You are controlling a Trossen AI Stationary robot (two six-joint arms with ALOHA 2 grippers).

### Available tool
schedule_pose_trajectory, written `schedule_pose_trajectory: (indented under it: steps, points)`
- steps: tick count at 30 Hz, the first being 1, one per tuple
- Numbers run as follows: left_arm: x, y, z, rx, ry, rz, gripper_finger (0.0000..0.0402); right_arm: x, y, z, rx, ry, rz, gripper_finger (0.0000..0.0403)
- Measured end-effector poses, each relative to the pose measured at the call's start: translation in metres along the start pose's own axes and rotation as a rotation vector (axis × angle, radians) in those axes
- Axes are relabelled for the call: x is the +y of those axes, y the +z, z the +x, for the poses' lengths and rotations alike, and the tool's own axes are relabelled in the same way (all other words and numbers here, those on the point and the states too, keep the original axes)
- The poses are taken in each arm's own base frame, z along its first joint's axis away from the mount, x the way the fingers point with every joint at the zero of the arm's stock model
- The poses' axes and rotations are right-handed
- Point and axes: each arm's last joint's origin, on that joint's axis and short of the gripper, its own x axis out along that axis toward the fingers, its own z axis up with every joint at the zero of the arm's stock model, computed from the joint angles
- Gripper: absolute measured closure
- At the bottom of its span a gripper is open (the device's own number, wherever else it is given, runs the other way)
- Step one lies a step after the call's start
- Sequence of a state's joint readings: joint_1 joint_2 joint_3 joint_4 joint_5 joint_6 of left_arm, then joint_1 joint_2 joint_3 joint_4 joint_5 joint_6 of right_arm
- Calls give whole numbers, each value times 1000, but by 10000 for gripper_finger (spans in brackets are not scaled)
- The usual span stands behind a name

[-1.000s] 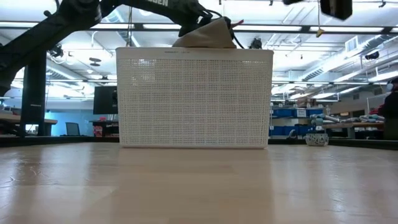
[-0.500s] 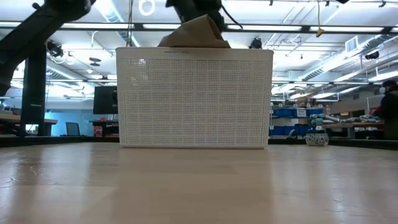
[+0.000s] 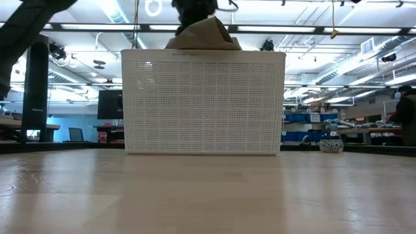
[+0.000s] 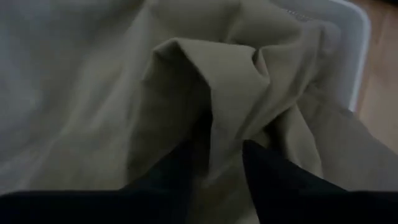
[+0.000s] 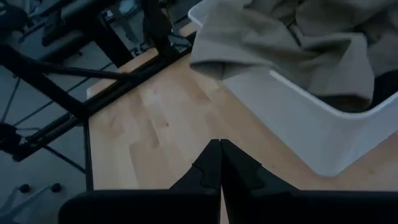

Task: Sort clothes
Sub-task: Put the gray shorts into the white laundry bin

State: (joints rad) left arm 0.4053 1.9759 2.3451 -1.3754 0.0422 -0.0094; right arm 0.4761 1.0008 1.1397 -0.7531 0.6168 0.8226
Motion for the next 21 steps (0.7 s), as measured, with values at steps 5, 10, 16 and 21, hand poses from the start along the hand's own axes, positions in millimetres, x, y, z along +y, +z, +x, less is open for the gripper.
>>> schedule_pose_trajectory:
  steps: [5, 10, 16, 21]
  points:
    - [-2, -8, -39, -75, 0, 5, 250, -4, 13, 7, -50, 1, 7, 403]
    - [-3, -18, -73, -132, -1, 8, 250, -17, 34, 27, -57, 28, 8, 403]
    - [-2, -35, -76, 10, 23, 86, 305, -38, 62, 57, -64, 45, 7, 403]
    - [-2, -41, -68, 71, 15, 142, 392, -44, 104, 73, -59, 28, -63, 403]
